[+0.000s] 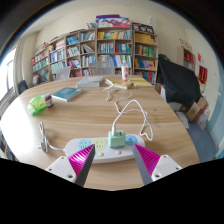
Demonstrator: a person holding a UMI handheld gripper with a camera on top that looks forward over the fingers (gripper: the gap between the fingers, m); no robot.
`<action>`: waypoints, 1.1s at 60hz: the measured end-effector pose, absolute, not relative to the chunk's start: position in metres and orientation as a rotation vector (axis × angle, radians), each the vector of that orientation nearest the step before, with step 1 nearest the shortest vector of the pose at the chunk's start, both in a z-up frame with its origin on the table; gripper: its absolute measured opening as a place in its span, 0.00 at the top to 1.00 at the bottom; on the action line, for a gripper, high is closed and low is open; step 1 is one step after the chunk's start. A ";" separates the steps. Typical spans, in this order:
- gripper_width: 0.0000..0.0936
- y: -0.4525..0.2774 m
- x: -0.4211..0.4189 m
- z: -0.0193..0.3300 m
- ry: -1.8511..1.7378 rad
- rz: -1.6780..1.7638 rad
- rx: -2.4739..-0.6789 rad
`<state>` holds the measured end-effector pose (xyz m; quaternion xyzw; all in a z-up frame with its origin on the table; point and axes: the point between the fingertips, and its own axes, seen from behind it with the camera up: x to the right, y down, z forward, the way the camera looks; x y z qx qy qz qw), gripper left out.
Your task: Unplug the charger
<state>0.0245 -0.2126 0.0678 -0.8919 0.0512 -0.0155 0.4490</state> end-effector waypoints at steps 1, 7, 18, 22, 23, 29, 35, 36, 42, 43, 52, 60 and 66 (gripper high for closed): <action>0.15 -0.208 0.027 0.066 0.120 -0.052 -2.199; 0.20 -0.182 0.031 0.060 0.084 -0.056 -2.163; 0.68 -0.140 0.019 0.046 0.013 0.000 -2.105; 0.71 -0.141 0.018 0.049 -0.022 0.018 -2.120; 0.73 -0.138 0.019 0.047 -0.020 0.037 -2.125; 0.75 -0.142 0.018 0.057 -0.026 0.118 -2.158; 0.75 -0.126 0.028 0.125 -0.065 0.137 -1.996; 0.75 -0.124 0.028 0.135 -0.076 0.137 -1.978; 0.75 -0.110 0.056 0.181 -0.070 0.140 -1.910; 0.75 -0.108 0.064 0.184 -0.065 0.130 -1.906; 0.74 -0.124 0.135 0.152 -0.050 0.020 -2.029; 0.71 -0.168 0.155 0.068 -0.066 0.032 -2.281; 0.69 -0.191 0.151 0.025 -0.118 0.030 -2.405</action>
